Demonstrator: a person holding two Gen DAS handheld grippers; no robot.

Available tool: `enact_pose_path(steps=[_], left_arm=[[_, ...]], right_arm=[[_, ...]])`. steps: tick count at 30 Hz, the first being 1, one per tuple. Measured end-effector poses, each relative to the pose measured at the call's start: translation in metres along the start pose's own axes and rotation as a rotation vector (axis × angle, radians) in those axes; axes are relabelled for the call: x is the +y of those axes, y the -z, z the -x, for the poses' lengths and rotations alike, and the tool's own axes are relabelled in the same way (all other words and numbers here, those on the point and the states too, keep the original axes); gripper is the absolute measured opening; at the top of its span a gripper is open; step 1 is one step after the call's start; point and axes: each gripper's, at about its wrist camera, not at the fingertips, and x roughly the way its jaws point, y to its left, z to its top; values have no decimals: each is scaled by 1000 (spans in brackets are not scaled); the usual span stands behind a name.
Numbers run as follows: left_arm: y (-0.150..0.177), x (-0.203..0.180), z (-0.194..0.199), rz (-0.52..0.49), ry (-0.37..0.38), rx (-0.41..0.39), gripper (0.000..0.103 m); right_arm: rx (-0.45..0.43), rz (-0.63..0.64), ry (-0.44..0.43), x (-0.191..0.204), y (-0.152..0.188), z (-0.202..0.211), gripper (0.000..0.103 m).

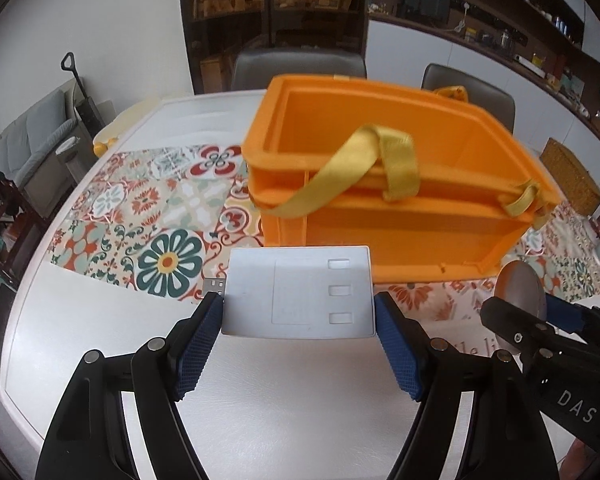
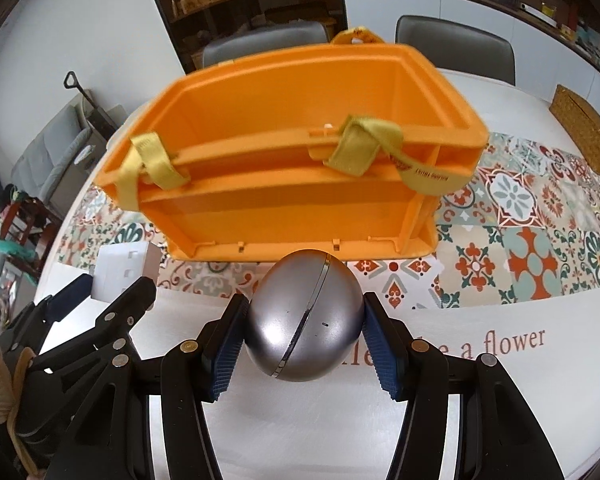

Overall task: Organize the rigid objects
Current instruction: 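Carry the white card and silver ball with both tools over the crate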

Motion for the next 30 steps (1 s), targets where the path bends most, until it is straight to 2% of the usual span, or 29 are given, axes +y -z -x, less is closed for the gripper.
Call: enact_pose_path(steps=[14, 30], left_arm=[[-26, -3, 43, -28, 36, -94, 76], [-64, -10, 81, -85, 74, -198, 76]], right_arm=[[-72, -25, -9, 1, -12, 47, 57], [-178, -36, 23, 3, -43, 96, 57]])
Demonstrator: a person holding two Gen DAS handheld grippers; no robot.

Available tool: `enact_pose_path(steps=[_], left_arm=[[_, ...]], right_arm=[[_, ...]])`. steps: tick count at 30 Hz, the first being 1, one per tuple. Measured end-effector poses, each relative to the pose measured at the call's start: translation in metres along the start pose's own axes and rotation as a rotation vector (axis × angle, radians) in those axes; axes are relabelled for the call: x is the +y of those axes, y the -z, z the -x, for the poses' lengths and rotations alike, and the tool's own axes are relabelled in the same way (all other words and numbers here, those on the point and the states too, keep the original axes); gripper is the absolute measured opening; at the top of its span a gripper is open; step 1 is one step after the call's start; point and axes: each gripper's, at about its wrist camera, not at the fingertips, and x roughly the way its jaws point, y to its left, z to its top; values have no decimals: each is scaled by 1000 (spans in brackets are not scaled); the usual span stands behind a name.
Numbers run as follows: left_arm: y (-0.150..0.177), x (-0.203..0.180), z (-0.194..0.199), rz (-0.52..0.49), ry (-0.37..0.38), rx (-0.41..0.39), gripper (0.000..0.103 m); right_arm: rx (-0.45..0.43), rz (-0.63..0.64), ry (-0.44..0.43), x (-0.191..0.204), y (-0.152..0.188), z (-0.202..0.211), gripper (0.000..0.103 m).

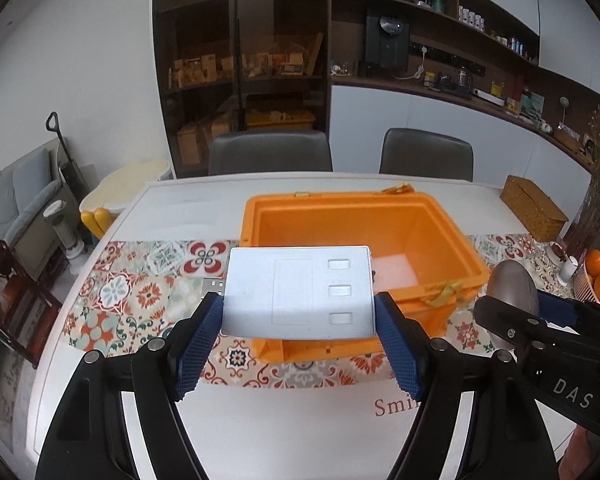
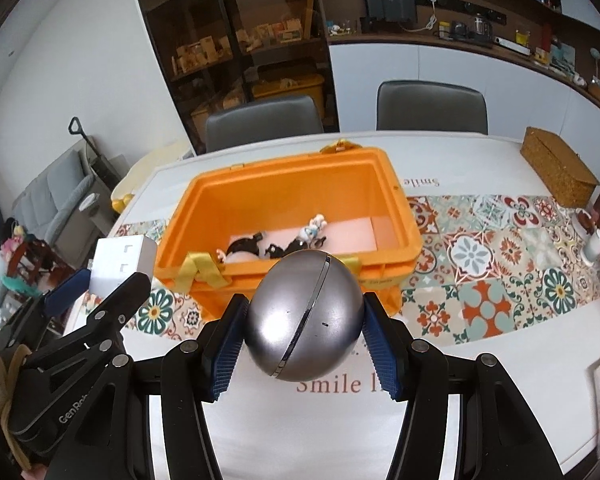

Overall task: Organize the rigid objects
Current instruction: 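Carry the white card and silver ball with both tools over the crate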

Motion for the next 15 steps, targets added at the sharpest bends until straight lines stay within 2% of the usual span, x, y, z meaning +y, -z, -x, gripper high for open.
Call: enact_pose_path(steps=[15], left_arm=[[-35, -4, -9, -18, 2, -34, 76]], right_arm=[[-37, 7, 19, -3, -34, 1, 57]])
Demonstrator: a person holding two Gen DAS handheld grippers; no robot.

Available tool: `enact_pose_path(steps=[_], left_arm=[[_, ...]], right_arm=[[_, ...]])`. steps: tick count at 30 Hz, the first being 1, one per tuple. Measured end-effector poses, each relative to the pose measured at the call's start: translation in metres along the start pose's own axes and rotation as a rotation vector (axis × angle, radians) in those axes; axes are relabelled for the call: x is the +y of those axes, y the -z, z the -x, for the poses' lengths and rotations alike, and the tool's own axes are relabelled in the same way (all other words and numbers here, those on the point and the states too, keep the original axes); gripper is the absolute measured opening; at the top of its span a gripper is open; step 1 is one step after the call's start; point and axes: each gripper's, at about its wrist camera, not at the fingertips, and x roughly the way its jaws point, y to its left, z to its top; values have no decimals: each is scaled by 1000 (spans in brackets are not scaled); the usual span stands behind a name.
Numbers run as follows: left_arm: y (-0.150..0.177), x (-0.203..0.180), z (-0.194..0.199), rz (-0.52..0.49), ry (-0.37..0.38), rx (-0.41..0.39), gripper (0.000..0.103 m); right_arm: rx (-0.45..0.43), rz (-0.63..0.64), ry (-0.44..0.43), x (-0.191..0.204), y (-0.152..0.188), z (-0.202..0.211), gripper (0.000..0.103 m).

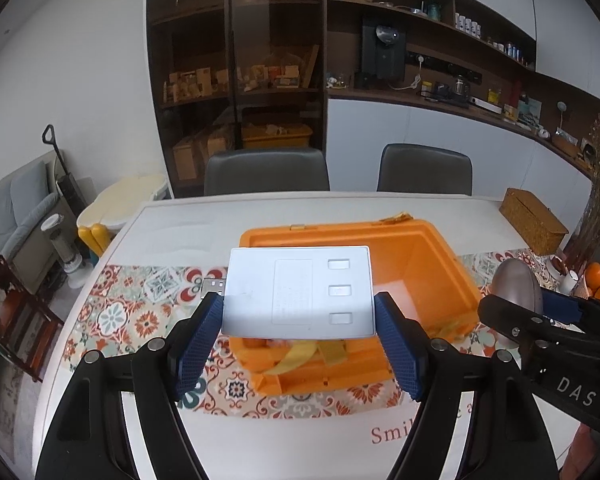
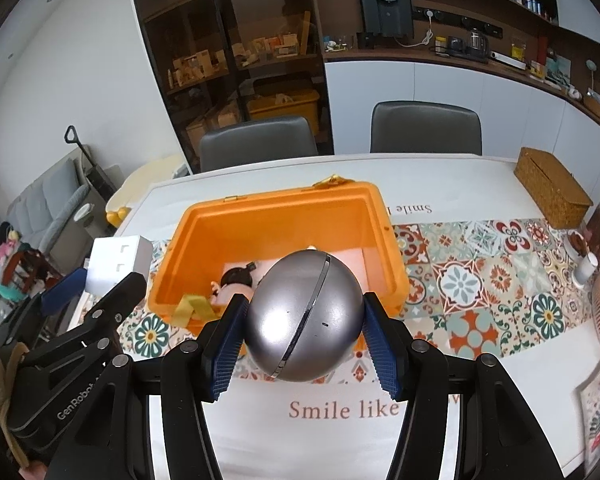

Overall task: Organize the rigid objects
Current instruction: 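Carry the white card and silver ball with both tools over the crate, then open both grippers to drop the card and ball into the crate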

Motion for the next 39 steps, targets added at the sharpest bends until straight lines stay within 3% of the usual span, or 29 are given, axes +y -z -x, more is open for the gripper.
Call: enact_pose_path(steps=[14, 31, 39], left_arm=[[-36, -9, -29, -21, 20, 18, 76], [-43, -2, -103, -31, 5, 188, 76], [-41, -5, -139, -58, 5, 276, 76]], right_arm=[[8, 16, 26, -2, -41, -22, 57], [127, 35, 39, -4, -71, -89, 57], [242, 13, 43, -11, -74, -134, 57]])
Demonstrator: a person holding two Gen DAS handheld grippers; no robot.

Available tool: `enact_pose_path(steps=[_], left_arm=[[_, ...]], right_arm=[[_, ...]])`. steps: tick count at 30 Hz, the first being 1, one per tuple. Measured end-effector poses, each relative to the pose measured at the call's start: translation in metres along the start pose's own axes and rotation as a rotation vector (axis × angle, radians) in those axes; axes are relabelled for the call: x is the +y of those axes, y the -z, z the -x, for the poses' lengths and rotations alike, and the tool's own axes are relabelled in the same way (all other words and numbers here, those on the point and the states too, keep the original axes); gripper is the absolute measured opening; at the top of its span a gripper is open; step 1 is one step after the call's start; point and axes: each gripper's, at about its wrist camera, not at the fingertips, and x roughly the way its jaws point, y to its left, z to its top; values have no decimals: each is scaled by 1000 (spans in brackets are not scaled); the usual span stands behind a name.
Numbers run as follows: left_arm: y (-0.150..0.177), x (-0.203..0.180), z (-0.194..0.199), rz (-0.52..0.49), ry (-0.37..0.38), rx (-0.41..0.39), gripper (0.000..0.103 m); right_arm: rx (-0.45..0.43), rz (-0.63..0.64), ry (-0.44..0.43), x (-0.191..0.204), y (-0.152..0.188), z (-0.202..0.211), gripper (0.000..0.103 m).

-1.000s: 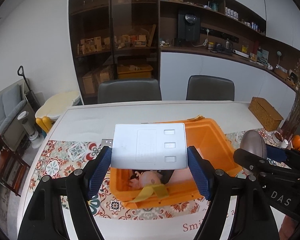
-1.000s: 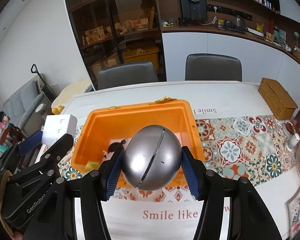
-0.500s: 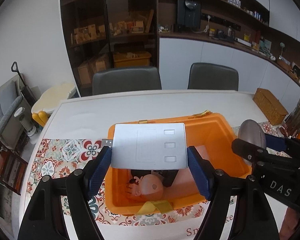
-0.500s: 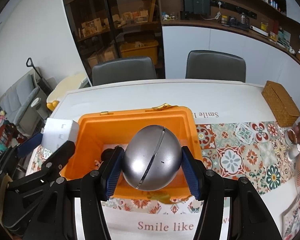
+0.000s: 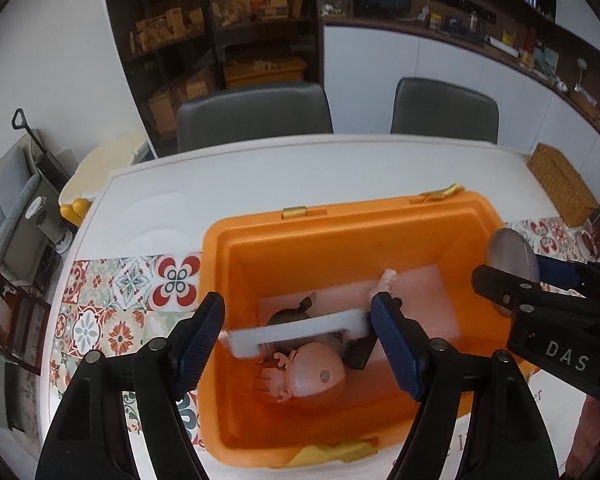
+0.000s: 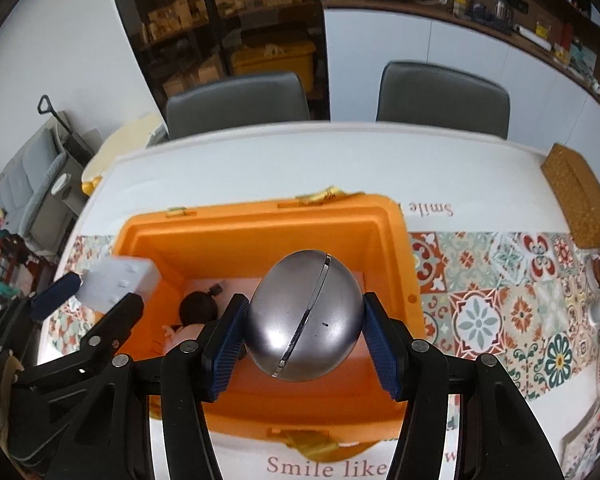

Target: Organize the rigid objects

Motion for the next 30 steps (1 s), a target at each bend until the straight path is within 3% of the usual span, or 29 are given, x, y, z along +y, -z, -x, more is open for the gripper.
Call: enact_pose_path(steps=[11, 18, 21, 22, 28, 30], left_arm=[[2, -1, -17, -31, -64, 57, 77], [8, 13, -15, 17, -83, 86, 84], [10, 17, -10, 32, -88, 85, 88], [12, 17, -8, 36, -88, 85, 88], [21, 21, 11, 57, -86, 64, 92], [23, 22, 19, 65, -75, 53, 98]], right_arm=[[103, -1, 28, -3, 2, -39, 57], [148, -10, 39, -3, 5, -46, 58], [127, -10, 57, -1, 6, -37, 66], [115, -9, 63, 0, 5, -33, 74], [64, 7, 100, 4, 10, -5, 75], [46, 8, 107, 5, 14, 7, 76]])
